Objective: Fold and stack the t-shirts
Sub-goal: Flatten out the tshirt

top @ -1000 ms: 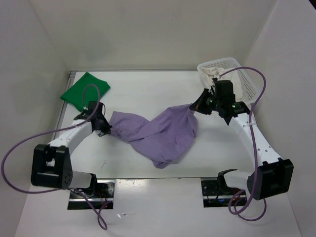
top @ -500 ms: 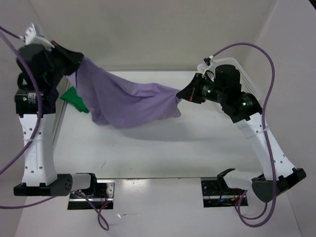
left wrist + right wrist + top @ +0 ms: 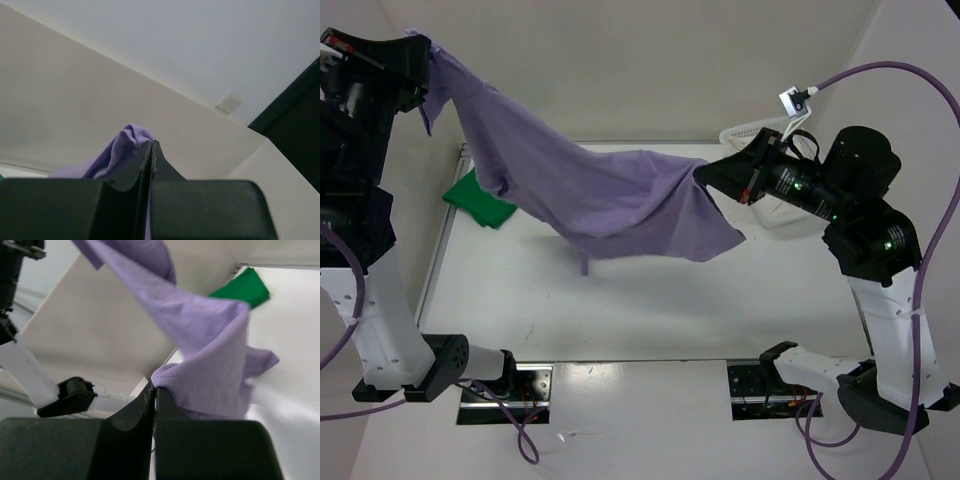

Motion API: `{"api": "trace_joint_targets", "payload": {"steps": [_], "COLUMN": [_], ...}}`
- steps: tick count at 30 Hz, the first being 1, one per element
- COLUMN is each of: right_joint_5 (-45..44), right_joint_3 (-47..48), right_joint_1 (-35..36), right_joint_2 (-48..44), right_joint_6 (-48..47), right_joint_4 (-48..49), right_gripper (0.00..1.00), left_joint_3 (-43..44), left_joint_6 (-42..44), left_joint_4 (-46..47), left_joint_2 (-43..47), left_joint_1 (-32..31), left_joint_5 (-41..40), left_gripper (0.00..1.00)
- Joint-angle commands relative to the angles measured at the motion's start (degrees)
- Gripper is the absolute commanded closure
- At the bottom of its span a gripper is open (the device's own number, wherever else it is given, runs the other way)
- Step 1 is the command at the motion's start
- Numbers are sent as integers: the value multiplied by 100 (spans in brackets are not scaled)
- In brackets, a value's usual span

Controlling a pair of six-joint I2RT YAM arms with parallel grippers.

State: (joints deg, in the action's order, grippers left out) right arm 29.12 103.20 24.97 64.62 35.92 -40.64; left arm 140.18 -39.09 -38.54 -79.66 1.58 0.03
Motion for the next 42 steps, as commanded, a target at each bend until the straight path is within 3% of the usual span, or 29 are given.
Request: {"api": "trace_joint_targets", "payload": {"steps": [1, 4, 8, 12, 16, 18, 19, 21, 23, 25, 26, 28, 29, 30, 33, 35, 36, 38, 40, 42], "right_joint_5": [-276, -354, -863, -1172, -1558, -1953, -2024, -2025, -2025, -2086, -2086, -2008, -2007, -2007, -2060, -2060, -2060, -1982, -1981, -1859], "right_joint_3": [-255, -940, -1845, -1918, -1532, -1241, -1180, -952, -950, -1090, -1309, -1869, -2152, -2416, -3383, -3867, -3964, -4079, -4080, -4001], "right_joint_1": [-264, -563, -862, -1152, -1293, -1346, -1346, -1346, -1346, -1346, -1346, -1346, -1346, -1346, -1346, -1425, -1494, -1574, -1705, -1759], "right_joint_2": [340, 708, 1596, 2580, 3371, 3715, 3811, 4058, 4059, 3796, 3708, 3374, 3234, 3093, 2732, 2731, 2801, 3046, 3223, 3460], "right_joint_6": [-112, -112, -50, 11, -41, -41, -41, -41, 11, 11, 72, 73, 73, 142, 205, 205, 205, 205, 257, 257], "right_joint_4": [74, 600, 1119, 1453, 1402, 1401, 1340, 1244, 1243, 1304, 1305, 1374, 1453, 1584, 1804, 1919, 1920, 2086, 2192, 2245], "right_gripper": [100, 100, 100, 100, 100, 100, 94, 82, 65, 59, 55, 55, 58, 73, 98, 99, 97, 79, 62, 58], "left_joint_3": [27, -218, -465, 69, 431, 239, 99, -548, -1436, -2507, -3635, -4696, -5171, -6029, -7045, -7977, -8284, -8986, -9244, -9385], "left_joint_6": [218, 130, 68, 244, 139, 86, 138, 498, 787, 851, 903, 903, 903, 781, 500, 70, -62, -335, -336, -336], "left_joint_4": [347, 707, 945, 971, 1156, 1331, 1332, 1262, 1471, 1806, 1920, 2009, 2009, 2009, 1790, 1719, 1771, 1842, 1921, 1921], "left_joint_2": [-347, -804, -1919, -3762, -4786, -4954, -4954, -4536, -3955, -2849, -2471, -1450, -1178, -731, -184, 28, 229, 441, 723, 724], "left_joint_1": [35, 35, -26, -553, -940, -941, -941, -993, -993, -993, -993, -993, -993, -993, -993, -722, -556, 7, 315, 579], "left_joint_5": [22, 637, 849, 622, 725, 962, 1164, 1113, 999, 841, 693, 569, 568, 568, 568, 673, 795, 990, 780, 779], "left_gripper": [100, 100, 100, 100, 100, 66, 49, 15, 7, 8, 10, 16, 24, 27, 36, 38, 35, 25, 23, 22]}}
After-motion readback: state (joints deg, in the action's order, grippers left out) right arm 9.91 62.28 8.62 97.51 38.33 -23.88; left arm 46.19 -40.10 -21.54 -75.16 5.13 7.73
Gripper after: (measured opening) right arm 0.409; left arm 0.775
